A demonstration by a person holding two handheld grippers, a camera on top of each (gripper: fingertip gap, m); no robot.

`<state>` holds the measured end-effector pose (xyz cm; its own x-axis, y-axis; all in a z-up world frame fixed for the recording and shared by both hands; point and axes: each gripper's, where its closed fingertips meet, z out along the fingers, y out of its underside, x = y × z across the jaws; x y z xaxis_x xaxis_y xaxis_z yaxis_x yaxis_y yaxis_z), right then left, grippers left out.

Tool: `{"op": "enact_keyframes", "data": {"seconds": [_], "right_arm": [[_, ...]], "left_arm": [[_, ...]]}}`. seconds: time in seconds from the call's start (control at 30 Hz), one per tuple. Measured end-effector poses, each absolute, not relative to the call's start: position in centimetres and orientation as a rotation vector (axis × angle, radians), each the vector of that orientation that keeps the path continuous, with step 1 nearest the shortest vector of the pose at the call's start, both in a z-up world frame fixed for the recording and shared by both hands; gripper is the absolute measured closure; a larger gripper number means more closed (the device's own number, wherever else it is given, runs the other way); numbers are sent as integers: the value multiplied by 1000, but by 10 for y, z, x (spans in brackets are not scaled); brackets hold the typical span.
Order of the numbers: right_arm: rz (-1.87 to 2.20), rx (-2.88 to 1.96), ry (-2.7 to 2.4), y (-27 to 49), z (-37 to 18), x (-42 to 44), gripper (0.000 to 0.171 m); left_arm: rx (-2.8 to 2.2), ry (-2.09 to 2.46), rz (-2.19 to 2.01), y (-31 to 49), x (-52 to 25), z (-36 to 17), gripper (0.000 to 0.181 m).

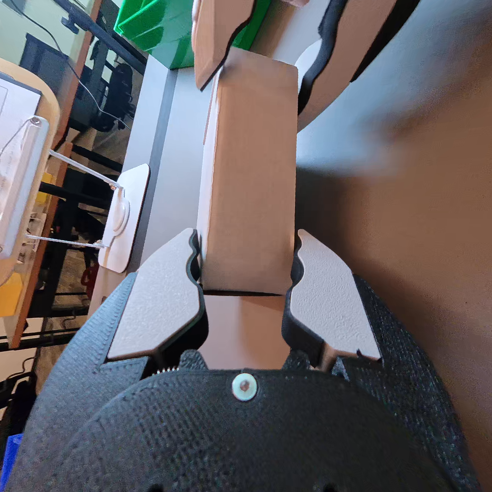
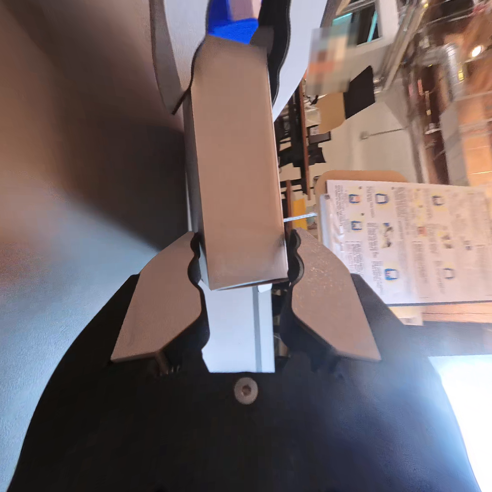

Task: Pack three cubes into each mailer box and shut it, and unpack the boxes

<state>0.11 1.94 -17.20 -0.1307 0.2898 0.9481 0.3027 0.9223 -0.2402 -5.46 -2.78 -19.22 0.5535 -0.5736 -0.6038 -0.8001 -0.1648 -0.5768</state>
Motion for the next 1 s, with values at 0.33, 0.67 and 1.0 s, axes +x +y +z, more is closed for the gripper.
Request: {"op": "enact_keyframes", "data": {"seconds": [0.33,0.67,1.0], "right_arm": [[-88,-394,-1883,-11,-168,-1,140],[-97,-401,-1978,-19,-160,-5,171],[50,-574,-1938,-14,-145,-9,171]], "left_arm": [[-1912,1129,116,-30,-48,-182,115],[-1771,1069,77,-41,-50,-170,117],[-1667,976,189,-40,-66,-164,117]]}}
